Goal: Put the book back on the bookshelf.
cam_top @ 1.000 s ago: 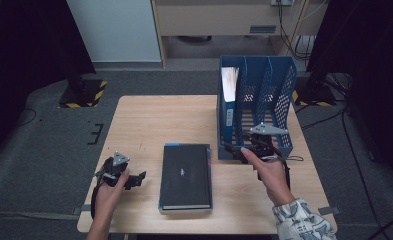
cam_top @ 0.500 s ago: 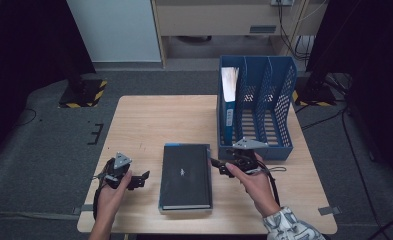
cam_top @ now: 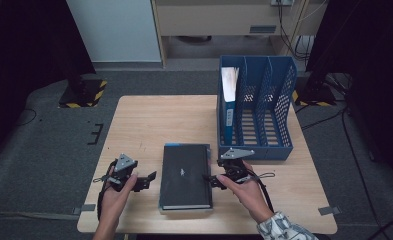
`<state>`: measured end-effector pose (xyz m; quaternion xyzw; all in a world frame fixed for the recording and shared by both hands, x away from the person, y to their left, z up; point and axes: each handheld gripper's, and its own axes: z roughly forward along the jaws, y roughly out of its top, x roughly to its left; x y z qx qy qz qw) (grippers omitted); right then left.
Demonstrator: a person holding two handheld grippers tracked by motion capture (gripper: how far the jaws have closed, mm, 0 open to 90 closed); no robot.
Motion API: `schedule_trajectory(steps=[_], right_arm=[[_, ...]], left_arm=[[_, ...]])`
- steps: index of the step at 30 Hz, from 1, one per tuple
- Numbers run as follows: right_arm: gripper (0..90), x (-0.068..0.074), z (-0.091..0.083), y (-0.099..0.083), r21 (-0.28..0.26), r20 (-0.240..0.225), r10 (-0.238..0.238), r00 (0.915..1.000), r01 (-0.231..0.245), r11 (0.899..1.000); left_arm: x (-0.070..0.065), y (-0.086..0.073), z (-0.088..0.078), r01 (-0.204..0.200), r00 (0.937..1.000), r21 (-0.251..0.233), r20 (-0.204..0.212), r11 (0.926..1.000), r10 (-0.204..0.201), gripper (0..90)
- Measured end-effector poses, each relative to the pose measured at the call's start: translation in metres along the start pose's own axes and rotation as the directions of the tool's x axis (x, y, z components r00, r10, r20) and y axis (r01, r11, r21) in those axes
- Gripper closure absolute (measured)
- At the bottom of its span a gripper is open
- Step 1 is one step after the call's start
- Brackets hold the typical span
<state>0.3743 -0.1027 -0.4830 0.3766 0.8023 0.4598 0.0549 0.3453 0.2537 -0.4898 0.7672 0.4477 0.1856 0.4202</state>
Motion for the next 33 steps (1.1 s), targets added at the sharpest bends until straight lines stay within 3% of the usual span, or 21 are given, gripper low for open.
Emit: schedule_trajectory(steps=[4,6,9,12,18,20,24,33], right_arm=[[15.9,0.002,0.003,-0.002,0.007,-0.016,0.000,0.9999,0.001,1.000],[15.6,0.002,0.004,-0.003,0.011,-0.029,0.006,0.9996,-0.005,1.000],[15.3,0.005,0.006,-0.004,0.020,-0.045,-0.002,0.9990,0.003,1.000],[14.4,0.007,0.009,-0.004,0.024,-0.062,-0.007,0.9980,0.009,1.000],[10.7,0.010,0.017,-0.006,0.033,-0.083,0.012,0.9965,-0.009,0.999],[9.7,0.010,0.017,-0.006,0.035,-0.087,0.021,0.9960,-0.018,0.999],[6.7,0.008,0.021,-0.008,0.040,-0.111,0.044,0.9928,-0.040,0.998],[4.0,0.005,0.026,-0.010,0.054,-0.154,0.079,0.9848,-0.072,0.996]], left_arm=[[-0.013,0.003,0.004,-0.026,0.9990,0.006,0.036,0.9996,0.026,11.5],[-0.018,0.004,0.002,-0.049,0.9988,0.003,0.008,0.9988,0.049,14.4],[-0.018,0.006,-0.003,0.000,0.9997,-0.045,0.025,0.9990,0.001,17.3],[-0.019,0.007,-0.003,0.001,0.9988,-0.052,0.049,0.9986,0.001,17.1],[-0.033,0.009,0.009,-0.005,0.9860,-0.038,0.166,0.9993,0.011,16.3],[-0.039,0.009,0.014,-0.040,0.9839,-0.012,0.174,0.9991,0.042,16.3],[-0.044,0.009,0.020,-0.033,0.9740,-0.004,0.224,0.9995,0.033,16.2],[-0.041,0.010,0.022,-0.035,0.9688,0.002,0.246,0.9994,0.034,15.0]])
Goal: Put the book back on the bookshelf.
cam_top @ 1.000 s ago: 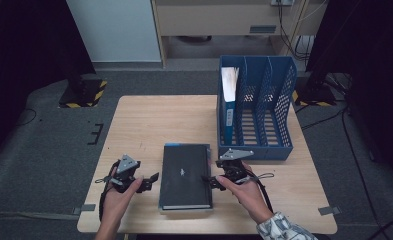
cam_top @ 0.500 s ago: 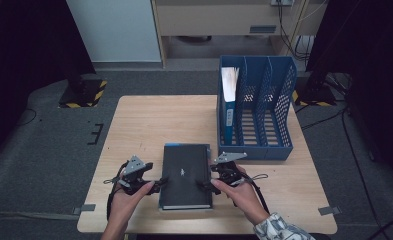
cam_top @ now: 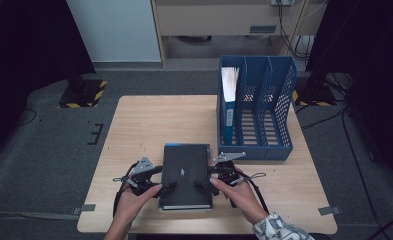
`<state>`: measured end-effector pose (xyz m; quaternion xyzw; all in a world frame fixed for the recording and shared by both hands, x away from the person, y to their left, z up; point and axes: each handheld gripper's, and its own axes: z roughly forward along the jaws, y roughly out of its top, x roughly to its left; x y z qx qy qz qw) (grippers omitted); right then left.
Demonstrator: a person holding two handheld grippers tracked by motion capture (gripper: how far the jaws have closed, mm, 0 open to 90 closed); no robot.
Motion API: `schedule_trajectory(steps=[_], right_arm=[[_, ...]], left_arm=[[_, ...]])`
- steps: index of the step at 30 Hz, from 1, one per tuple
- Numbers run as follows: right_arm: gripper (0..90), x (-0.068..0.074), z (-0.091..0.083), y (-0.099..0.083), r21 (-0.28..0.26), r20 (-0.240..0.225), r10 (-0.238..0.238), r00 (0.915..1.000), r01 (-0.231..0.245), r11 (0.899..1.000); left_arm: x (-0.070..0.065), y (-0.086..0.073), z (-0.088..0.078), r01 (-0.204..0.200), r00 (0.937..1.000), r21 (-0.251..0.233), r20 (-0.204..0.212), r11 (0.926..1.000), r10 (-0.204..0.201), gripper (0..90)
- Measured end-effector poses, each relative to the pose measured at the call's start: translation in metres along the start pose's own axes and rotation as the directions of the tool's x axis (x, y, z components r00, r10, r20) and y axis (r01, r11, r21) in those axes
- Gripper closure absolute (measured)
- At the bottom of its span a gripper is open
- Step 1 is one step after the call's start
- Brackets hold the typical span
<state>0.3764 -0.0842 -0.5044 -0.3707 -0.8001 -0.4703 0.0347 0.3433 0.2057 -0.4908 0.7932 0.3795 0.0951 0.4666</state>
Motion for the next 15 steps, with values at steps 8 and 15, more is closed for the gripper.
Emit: schedule_trajectory(steps=[8,15], right_arm=[[0.8,-0.008,0.001,-0.005,-0.007,-0.030,0.070,0.9971,-0.070,0.997],[0.0,-0.013,0.002,-0.005,0.001,-0.048,0.107,0.9931,-0.107,0.994]], left_arm=[[0.004,0.002,0.006,-0.002,0.9996,-0.013,0.028,0.9999,0.003,15.0],[0.005,0.003,0.010,-0.003,0.9994,-0.014,0.035,0.9999,0.004,14.9]])
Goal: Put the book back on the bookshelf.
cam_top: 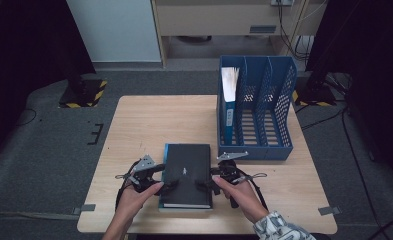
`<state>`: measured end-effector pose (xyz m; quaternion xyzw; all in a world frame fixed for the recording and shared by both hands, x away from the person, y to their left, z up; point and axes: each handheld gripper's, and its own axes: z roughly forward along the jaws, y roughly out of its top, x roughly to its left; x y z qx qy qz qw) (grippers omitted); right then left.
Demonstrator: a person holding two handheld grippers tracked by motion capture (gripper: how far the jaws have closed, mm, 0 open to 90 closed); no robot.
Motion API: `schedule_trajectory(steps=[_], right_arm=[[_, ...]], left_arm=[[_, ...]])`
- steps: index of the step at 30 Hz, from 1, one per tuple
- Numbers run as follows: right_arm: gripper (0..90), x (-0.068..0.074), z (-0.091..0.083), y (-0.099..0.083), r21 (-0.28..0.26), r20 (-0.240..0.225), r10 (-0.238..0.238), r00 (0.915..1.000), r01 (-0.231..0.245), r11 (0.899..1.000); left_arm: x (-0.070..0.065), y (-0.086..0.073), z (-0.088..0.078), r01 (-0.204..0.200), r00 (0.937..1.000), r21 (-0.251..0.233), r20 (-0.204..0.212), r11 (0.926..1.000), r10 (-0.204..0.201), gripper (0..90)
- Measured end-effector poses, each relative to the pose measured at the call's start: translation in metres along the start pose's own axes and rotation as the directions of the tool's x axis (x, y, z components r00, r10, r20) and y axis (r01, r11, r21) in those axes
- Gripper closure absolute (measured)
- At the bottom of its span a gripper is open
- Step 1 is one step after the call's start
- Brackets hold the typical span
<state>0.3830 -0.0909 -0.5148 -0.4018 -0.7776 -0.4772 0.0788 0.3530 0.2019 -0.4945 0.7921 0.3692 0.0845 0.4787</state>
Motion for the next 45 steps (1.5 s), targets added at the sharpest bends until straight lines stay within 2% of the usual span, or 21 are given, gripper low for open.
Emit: schedule_trajectory(steps=[8,9,10,11,12,13,15,21,26,32,35,38,41,45], right_arm=[[0.0,-0.005,0.001,0.000,-0.007,-0.012,0.028,0.9995,-0.028,1.000],[0.0,-0.005,0.001,0.000,-0.009,-0.010,0.028,0.9995,-0.028,1.000],[0.0,-0.005,0.001,0.000,-0.012,-0.009,0.029,0.9995,-0.029,1.000],[0.0,-0.006,0.002,0.001,-0.013,-0.009,0.028,0.9996,-0.028,1.000],[0.0,-0.006,0.002,0.001,-0.016,-0.009,0.033,0.9994,-0.033,0.999],[0.0,-0.007,0.002,0.001,-0.017,-0.010,0.036,0.9993,-0.036,0.999],[0.0,-0.008,0.003,0.001,-0.022,-0.013,0.035,0.9993,-0.035,0.999],[0.0,-0.010,0.003,0.002,-0.023,-0.014,0.038,0.9992,-0.039,0.999],[0.0,-0.015,0.005,0.004,-0.041,-0.021,0.060,0.9980,-0.061,0.997],[0.4,-0.016,0.004,0.005,-0.033,-0.022,0.062,0.9978,-0.063,0.997],[1.2,-0.015,0.003,0.006,-0.024,-0.016,0.055,0.9984,-0.055,0.998],[3.3,-0.009,0.000,0.009,-0.013,0.018,0.017,0.9997,-0.017,1.000],[7.8,-0.003,-0.004,0.010,-0.032,0.065,-0.013,0.9978,0.015,0.999],[8.9,-0.005,-0.005,0.011,-0.024,0.059,-0.011,0.9982,0.012,1.000]], left_arm=[[0.001,0.000,0.001,0.000,1.0000,-0.001,0.008,1.0000,0.000,14.8],[0.002,0.000,0.002,0.011,0.9998,0.002,0.016,0.9999,-0.011,14.8],[0.003,-0.001,0.005,0.056,0.9964,0.022,0.063,0.9982,-0.058,17.3],[0.003,-0.003,0.007,0.074,0.9943,0.017,0.077,0.9971,-0.075,13.8],[0.002,-0.001,0.007,0.069,0.9950,0.022,0.070,0.9974,-0.070,13.2],[0.000,0.002,0.006,0.046,0.9974,0.037,0.053,0.9982,-0.048,13.4],[-0.002,0.005,0.007,0.053,0.9979,0.052,0.036,0.9972,-0.054,13.3],[0.001,0.004,0.007,0.056,0.9968,0.046,0.055,0.9974,-0.058,13.9],[0.003,0.003,0.007,0.062,0.9959,0.035,0.064,0.9975,-0.064,16.5],[0.006,0.003,0.006,0.061,0.9953,0.027,0.074,0.9978,-0.063,19.3],[0.006,0.003,0.005,0.060,0.9955,0.025,0.071,0.9979,-0.062,20.0],[0.006,0.004,0.004,0.058,0.9958,0.025,0.069,0.9980,-0.059,21.3],[0.006,0.004,0.002,0.058,0.9960,0.023,0.066,0.9980,-0.060,22.2],[0.006,0.004,0.003,0.067,0.9956,0.030,0.063,0.9973,-0.069,22.8]])
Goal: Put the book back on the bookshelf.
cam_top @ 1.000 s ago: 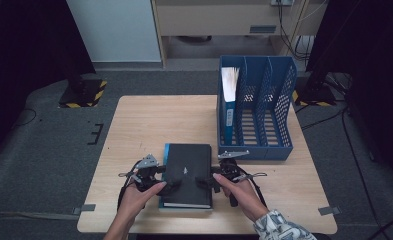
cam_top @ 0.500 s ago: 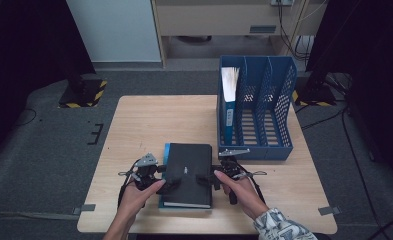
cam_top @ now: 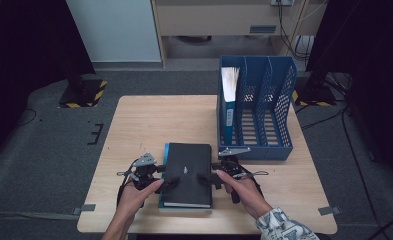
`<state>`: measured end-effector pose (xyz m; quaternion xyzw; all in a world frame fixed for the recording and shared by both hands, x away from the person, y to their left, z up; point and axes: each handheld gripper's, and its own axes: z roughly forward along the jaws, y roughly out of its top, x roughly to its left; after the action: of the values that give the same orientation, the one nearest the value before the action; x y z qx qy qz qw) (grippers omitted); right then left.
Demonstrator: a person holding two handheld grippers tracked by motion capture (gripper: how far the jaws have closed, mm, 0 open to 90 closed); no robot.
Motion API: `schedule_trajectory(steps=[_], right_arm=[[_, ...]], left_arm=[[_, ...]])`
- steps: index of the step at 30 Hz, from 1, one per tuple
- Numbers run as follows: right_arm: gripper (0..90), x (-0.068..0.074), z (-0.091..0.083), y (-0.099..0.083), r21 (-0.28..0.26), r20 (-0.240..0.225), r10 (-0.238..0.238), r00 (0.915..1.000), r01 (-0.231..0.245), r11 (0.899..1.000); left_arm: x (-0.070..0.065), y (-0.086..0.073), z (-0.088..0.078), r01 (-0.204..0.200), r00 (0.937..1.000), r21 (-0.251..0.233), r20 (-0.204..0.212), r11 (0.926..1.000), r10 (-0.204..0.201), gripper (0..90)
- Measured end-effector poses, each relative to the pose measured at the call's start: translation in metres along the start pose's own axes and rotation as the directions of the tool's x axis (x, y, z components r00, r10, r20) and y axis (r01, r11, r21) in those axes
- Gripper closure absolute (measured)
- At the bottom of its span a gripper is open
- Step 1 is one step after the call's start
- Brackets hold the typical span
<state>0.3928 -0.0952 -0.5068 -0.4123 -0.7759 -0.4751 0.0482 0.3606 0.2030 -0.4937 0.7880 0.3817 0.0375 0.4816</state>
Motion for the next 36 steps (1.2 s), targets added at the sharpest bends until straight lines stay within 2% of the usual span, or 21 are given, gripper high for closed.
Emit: schedule_trajectory(steps=[6,13,20,28,36], right_arm=[[7.6,-0.001,0.001,-0.001,-0.006,-0.003,0.010,0.9999,-0.010,1.000],[4.6,-0.007,0.004,-0.005,-0.009,-0.042,0.060,0.9973,-0.060,0.998],[1.0,-0.014,0.009,-0.007,0.005,-0.094,0.108,0.9897,-0.108,0.994],[0.9,-0.016,0.010,-0.007,0.009,-0.102,0.107,0.9890,-0.107,0.994],[4.8,-0.009,0.002,-0.004,-0.001,-0.070,0.103,0.9923,-0.103,0.995]], left_arm=[[0.001,0.001,0.001,-0.001,1.0000,0.006,0.005,1.0000,0.001,22.7],[0.003,0.001,0.003,-0.008,0.9998,0.000,0.015,1.0000,0.008,22.6],[0.005,0.001,0.006,-0.012,0.9995,-0.008,0.029,0.9999,0.012,22.5],[0.004,0.003,0.008,-0.026,0.9990,-0.013,0.037,0.9996,0.026,22.5],[0.000,0.005,0.005,-0.045,0.9985,-0.014,0.031,0.9989,0.045,23.8]])
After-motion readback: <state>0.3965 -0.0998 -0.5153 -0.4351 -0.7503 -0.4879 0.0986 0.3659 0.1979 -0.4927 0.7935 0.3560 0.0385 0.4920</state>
